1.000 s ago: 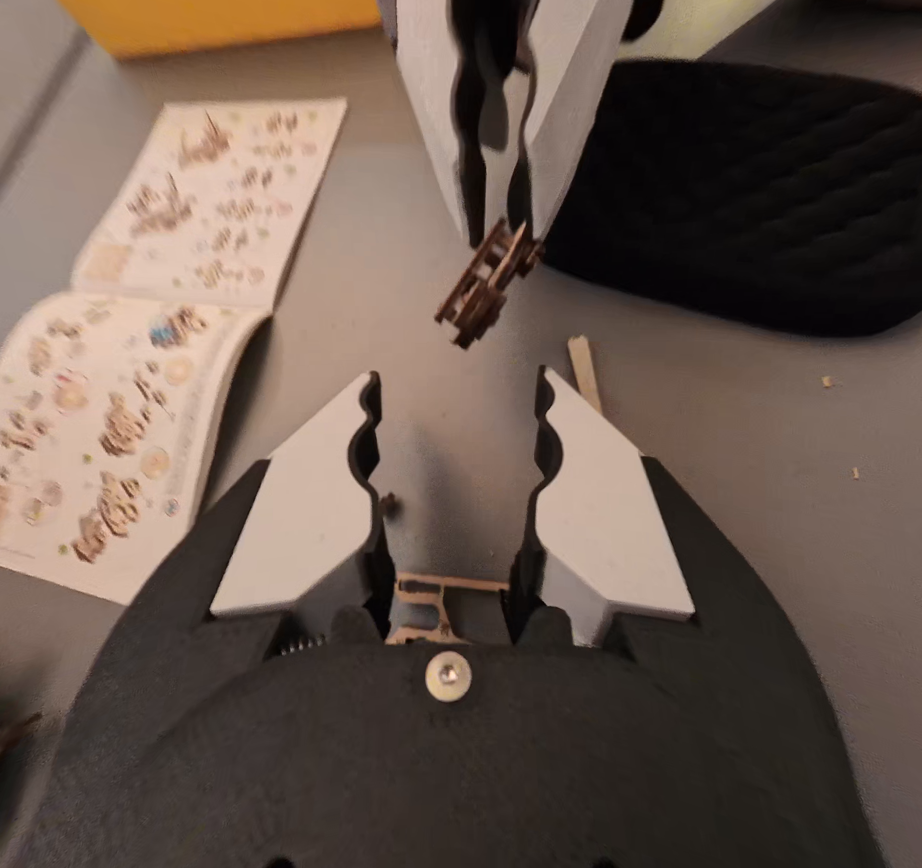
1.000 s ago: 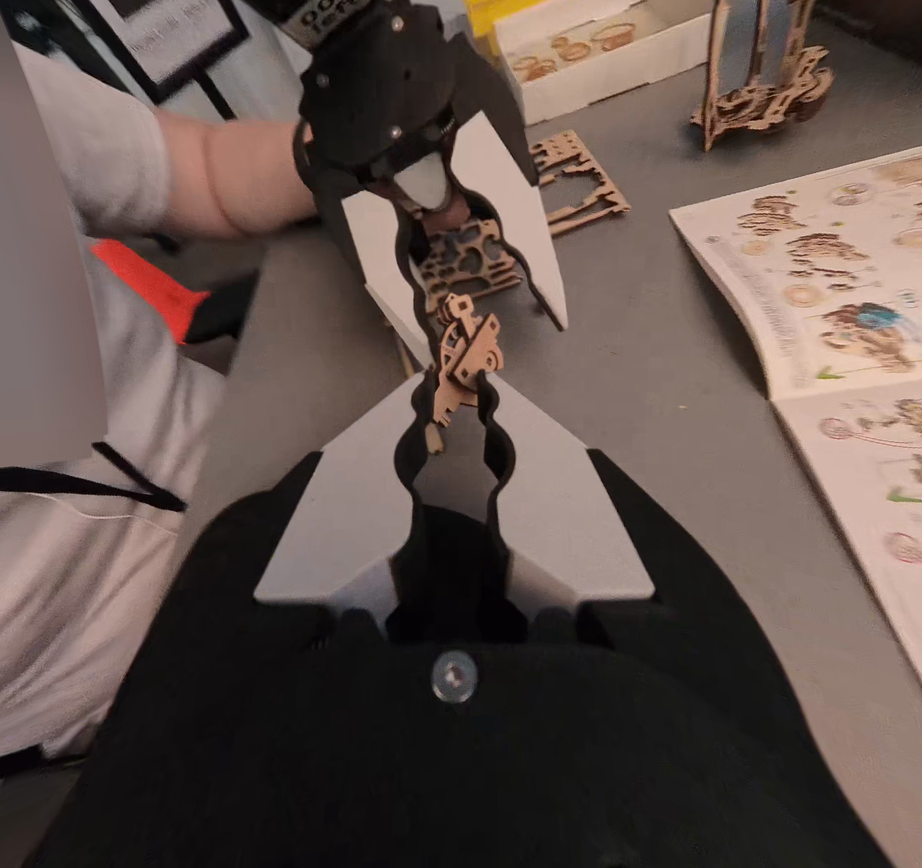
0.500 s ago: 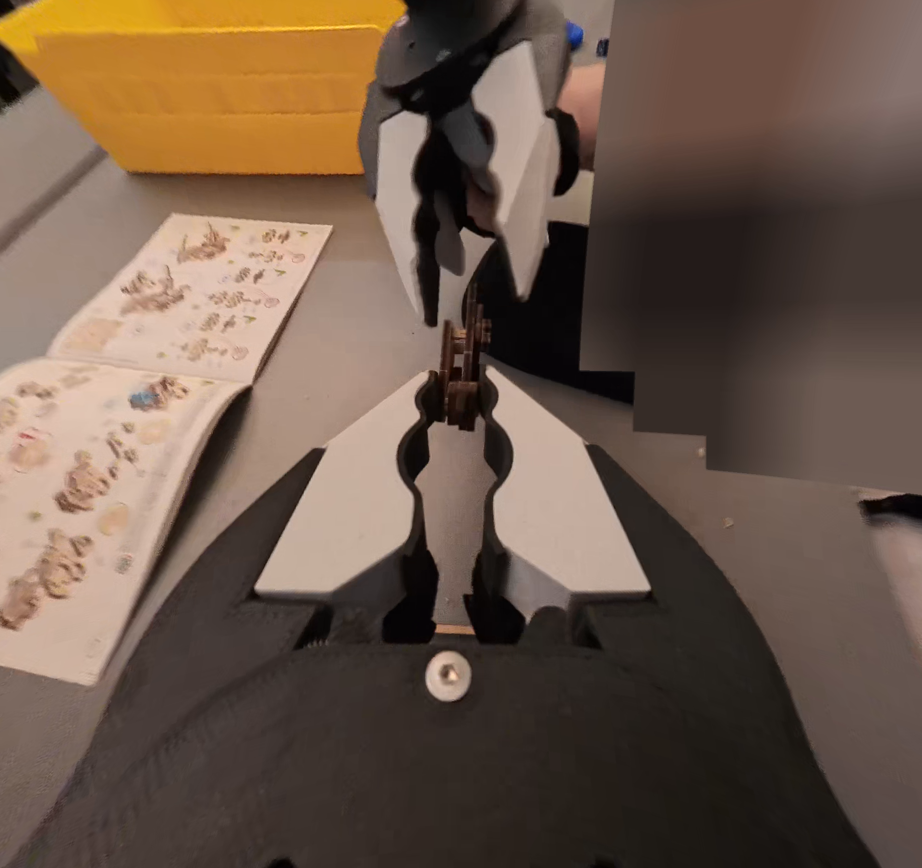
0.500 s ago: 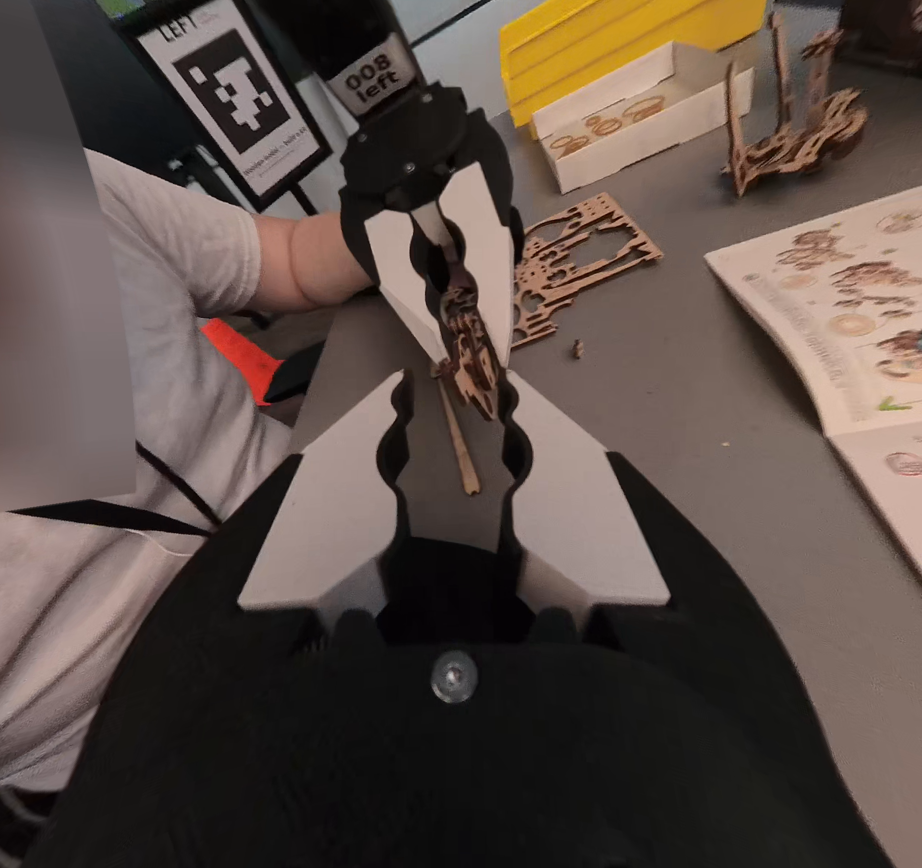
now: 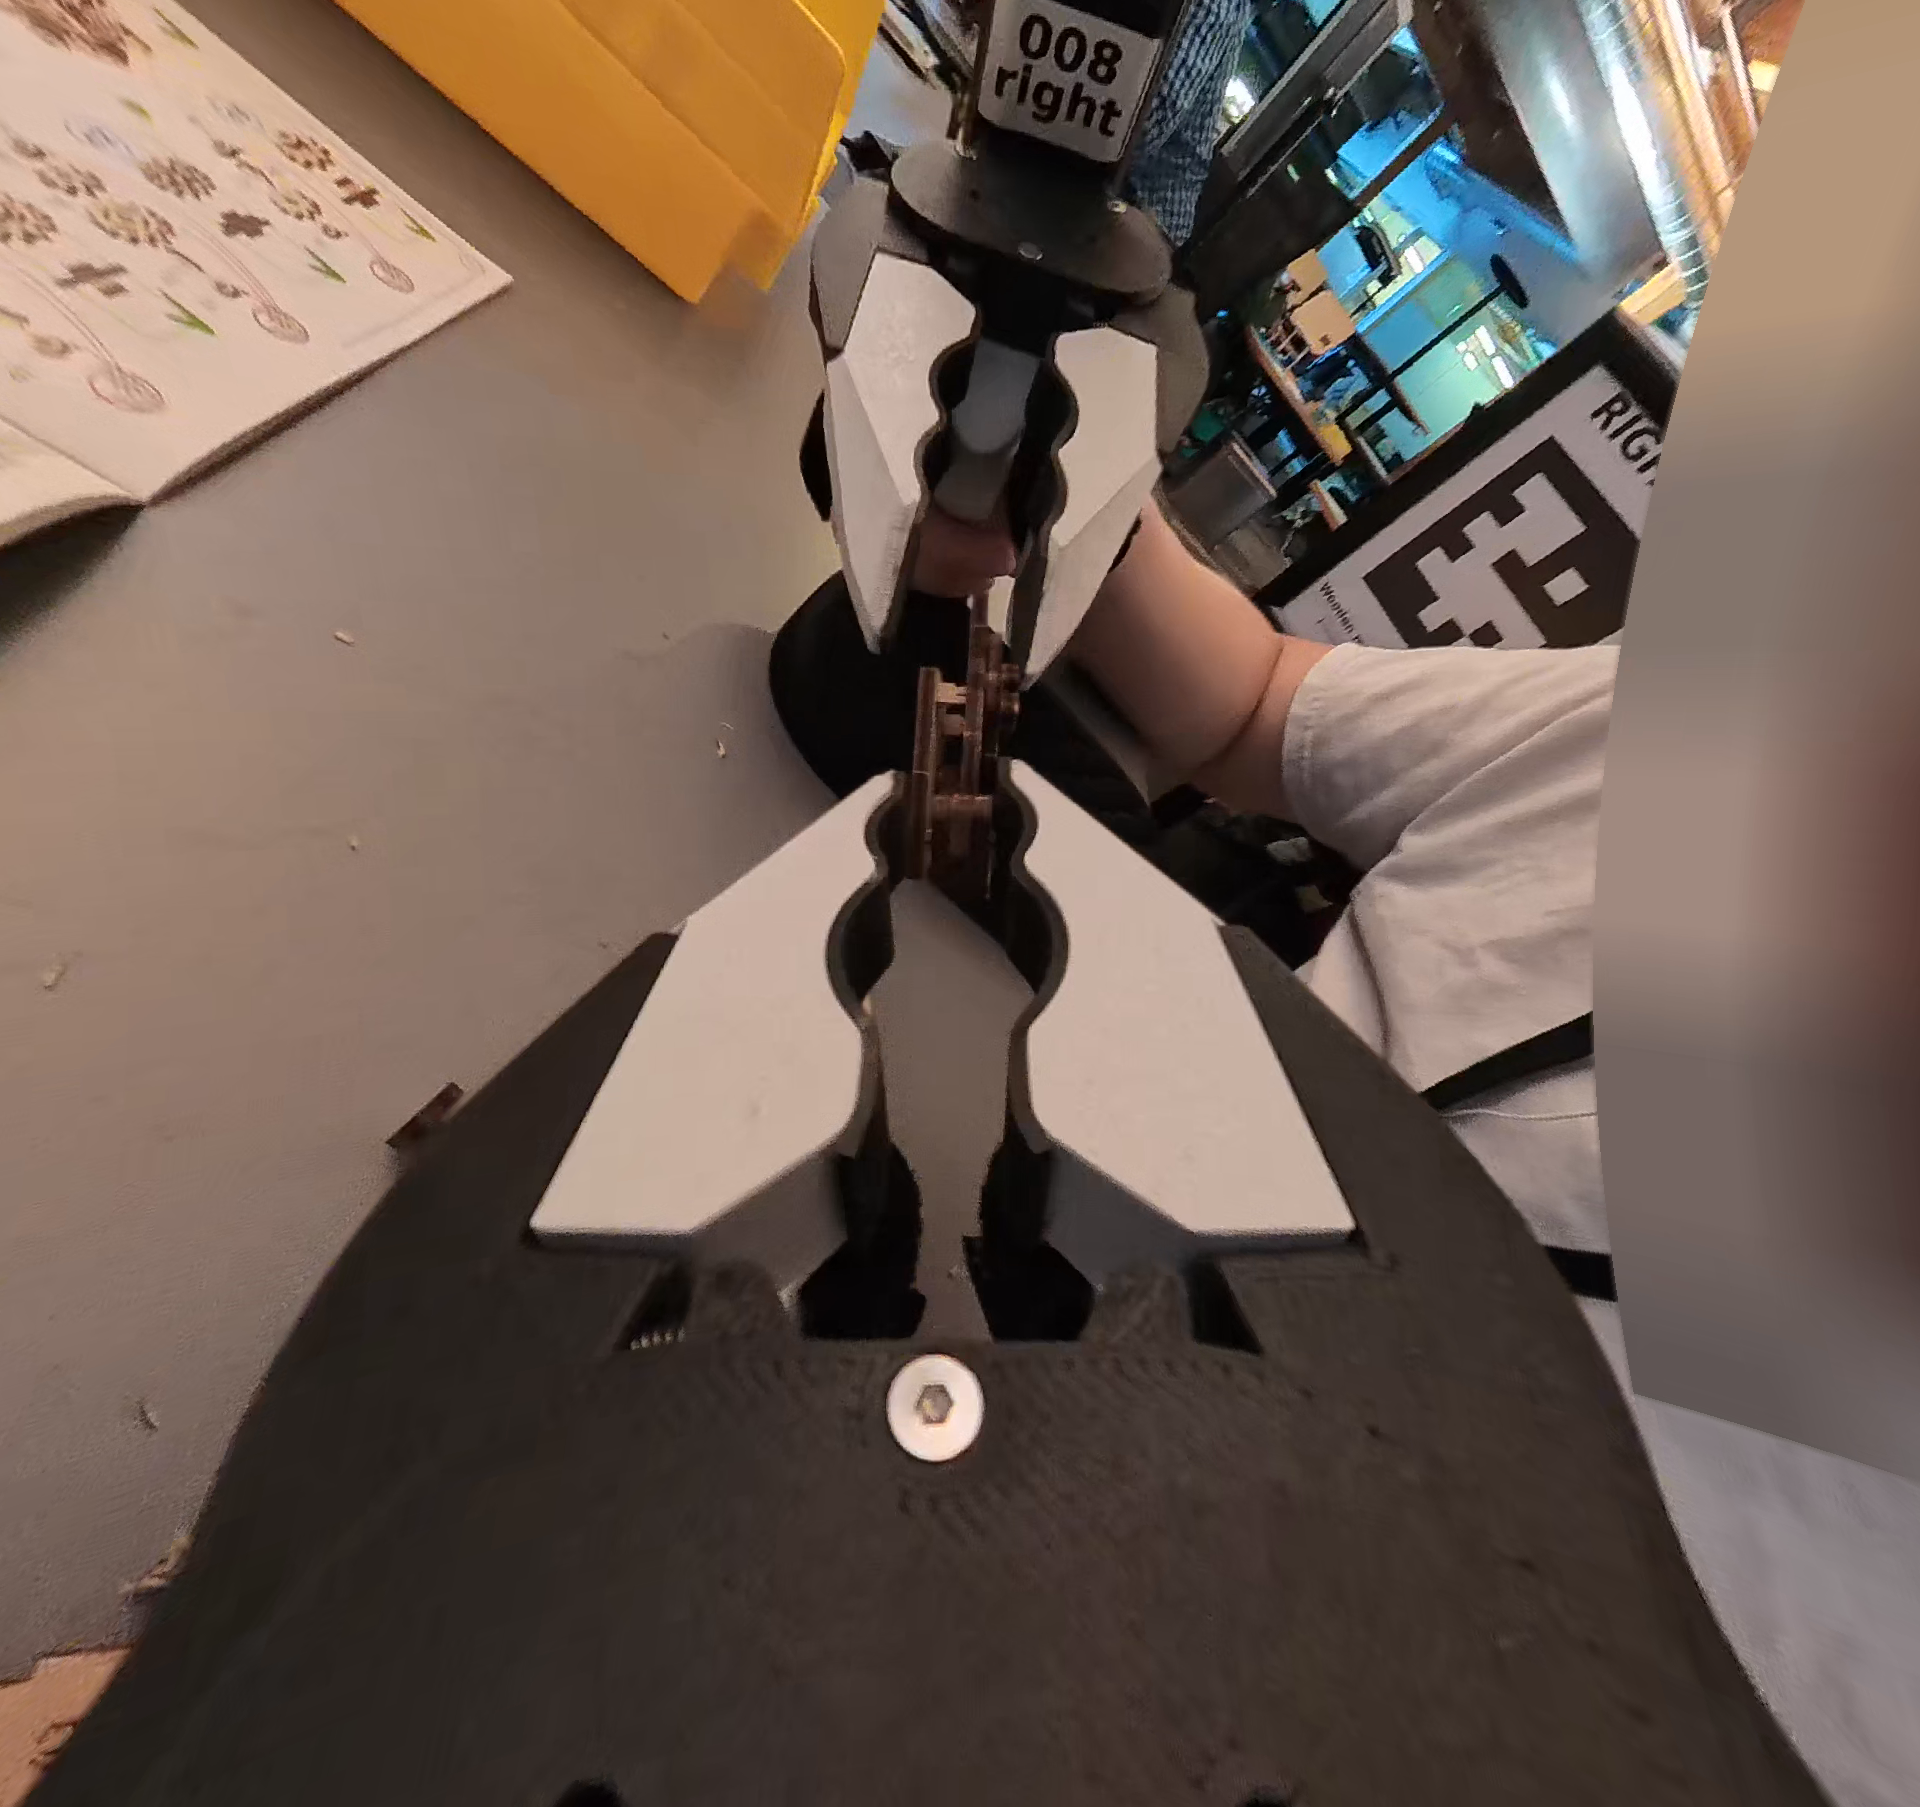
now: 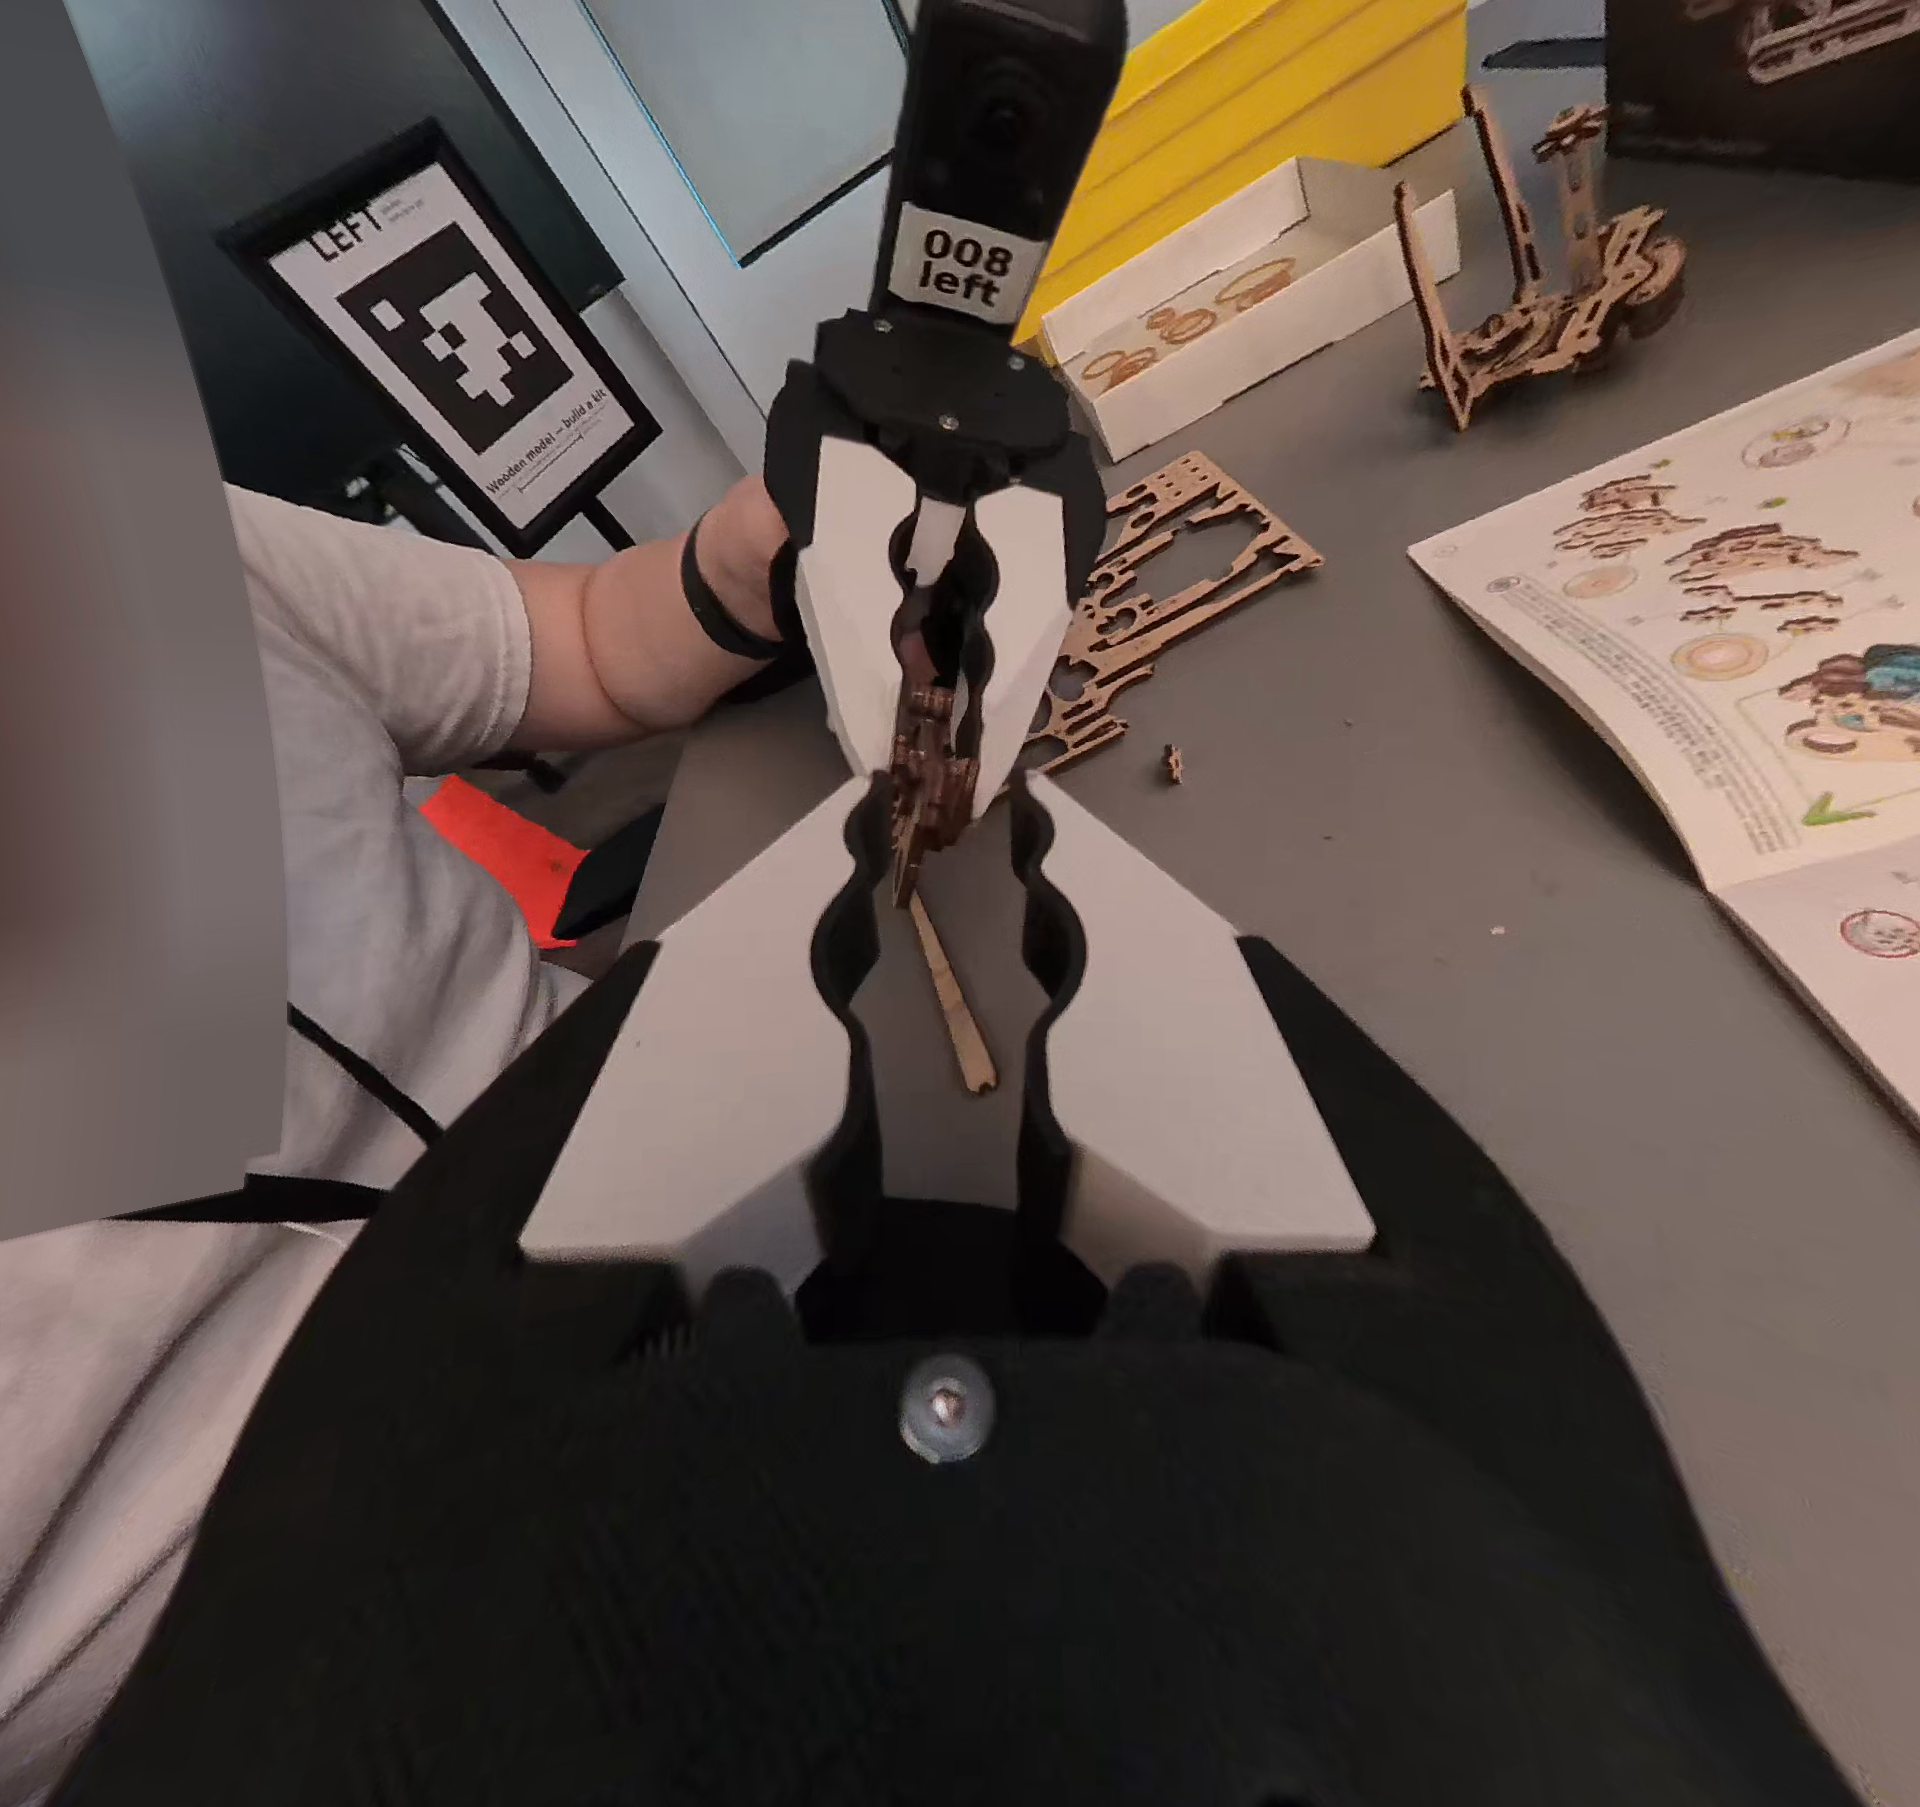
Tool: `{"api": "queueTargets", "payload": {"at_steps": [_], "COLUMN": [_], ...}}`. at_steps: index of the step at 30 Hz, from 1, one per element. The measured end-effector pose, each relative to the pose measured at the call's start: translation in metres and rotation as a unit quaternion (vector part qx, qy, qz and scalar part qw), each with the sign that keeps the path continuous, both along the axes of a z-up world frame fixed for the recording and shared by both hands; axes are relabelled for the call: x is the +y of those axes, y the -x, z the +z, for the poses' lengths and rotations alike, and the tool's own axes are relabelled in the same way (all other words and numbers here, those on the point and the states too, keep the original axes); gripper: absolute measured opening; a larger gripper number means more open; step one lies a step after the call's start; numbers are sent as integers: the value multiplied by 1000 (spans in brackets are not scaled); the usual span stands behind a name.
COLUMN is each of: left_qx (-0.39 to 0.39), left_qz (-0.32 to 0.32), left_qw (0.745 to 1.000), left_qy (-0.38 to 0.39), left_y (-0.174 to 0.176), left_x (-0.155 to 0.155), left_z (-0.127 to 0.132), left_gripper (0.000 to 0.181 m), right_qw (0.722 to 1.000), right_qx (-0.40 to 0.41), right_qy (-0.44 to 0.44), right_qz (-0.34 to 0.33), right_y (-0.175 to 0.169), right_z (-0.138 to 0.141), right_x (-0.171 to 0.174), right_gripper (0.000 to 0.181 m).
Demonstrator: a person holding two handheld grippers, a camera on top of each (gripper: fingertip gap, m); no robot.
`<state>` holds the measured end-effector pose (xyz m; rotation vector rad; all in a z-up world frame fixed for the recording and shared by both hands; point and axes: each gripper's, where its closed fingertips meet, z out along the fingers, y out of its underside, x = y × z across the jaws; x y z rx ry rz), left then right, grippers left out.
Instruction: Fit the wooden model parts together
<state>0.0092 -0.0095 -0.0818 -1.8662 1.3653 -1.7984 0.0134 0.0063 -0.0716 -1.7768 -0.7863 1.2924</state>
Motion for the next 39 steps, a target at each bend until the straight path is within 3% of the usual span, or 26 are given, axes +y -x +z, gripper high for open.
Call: {"api": "queueTargets", "payload": {"at_steps": [3, 7, 9, 13, 17, 21, 24, 30, 34, 39], "left_qx": [7, 27, 31, 38, 70, 165, 214, 214, 198, 181], "left_qz": [-2, 4, -3, -5, 27, 41, 16, -23, -36, -38], "left_qw": [1000, 999, 999, 997, 986, 945, 917, 870, 879, 894], "left_qy": [14, -23, -30, -67, -150, -280, -337, -444, -432, -408], "left_y": [1, 1, 1, 2, 20, 51, 60, 54, 49, 45], "left_x": [0, 3, 1, 4, 35, 75, 81, 74, 67, 66], "left_z": [-2, -10, -12, -15, -16, -41, -61, -74, -74, -71], "left_gripper": [14, 14, 14, 15, 30, 30, 31, 16, 13, 2], "right_qw": [1000, 999, 999, 998, 994, 984, 974, 969, 970, 974], "right_qx": [8, 17, 1, -5, 9, -75, -145, -125, -136, -174], "right_qy": [18, 38, 42, 57, 110, 139, 152, 180, 168, 92], "right_qz": [10, 20, 11, 7, -26, -78, -89, -110, -115, -116], "right_y": [2, 9, 10, 8, 0, -9, -9, -14, -19, -28], "right_z": [-3, -5, -10, -13, -19, -46, -65, -65, -63, -60], "right_x": [-1, -3, 0, 1, 13, 25, 27, 32, 33, 37], "right_gripper": [22, 28, 15, 15, 15, 15, 16, 25, 31, 33]}}
